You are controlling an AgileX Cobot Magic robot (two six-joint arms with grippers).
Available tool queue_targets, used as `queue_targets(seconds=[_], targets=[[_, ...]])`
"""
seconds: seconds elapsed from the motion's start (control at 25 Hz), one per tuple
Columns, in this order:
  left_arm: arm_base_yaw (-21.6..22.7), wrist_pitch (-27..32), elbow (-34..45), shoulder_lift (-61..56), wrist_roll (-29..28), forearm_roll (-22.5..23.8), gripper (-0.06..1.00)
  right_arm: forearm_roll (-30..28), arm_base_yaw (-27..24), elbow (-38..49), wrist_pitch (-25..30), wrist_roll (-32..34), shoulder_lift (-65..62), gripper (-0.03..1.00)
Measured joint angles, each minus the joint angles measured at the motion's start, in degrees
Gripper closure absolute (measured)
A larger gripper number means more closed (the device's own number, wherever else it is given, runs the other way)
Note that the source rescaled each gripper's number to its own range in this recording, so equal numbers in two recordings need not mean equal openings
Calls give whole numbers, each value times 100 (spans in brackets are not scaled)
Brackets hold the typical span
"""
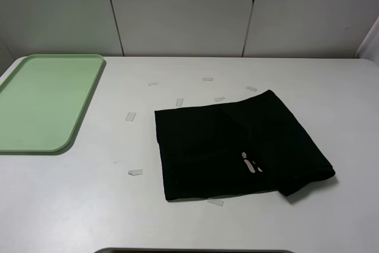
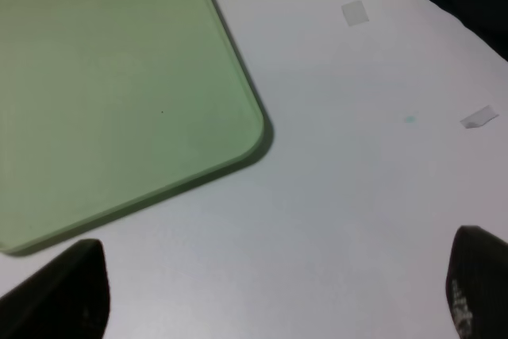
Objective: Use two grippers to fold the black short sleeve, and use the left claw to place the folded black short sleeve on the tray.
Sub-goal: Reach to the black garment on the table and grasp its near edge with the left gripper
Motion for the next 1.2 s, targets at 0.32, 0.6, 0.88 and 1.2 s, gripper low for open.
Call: queue_targets(seconds=[0.32, 0.6, 0.88, 1.2], targets=[[0, 0, 0, 0, 0, 0, 11, -66, 0, -6, 240, -32, -791, -3], [0, 0, 0, 0, 0, 0, 11, -269, 0, 43, 1122, -47, -1099, -3], [0, 6, 0, 0, 0, 6, 11, -510, 0, 930, 1376, -58, -1198, -3], [0, 6, 0, 0, 0, 6, 11, -294, 0, 1895, 1065, -239, -1198, -3]])
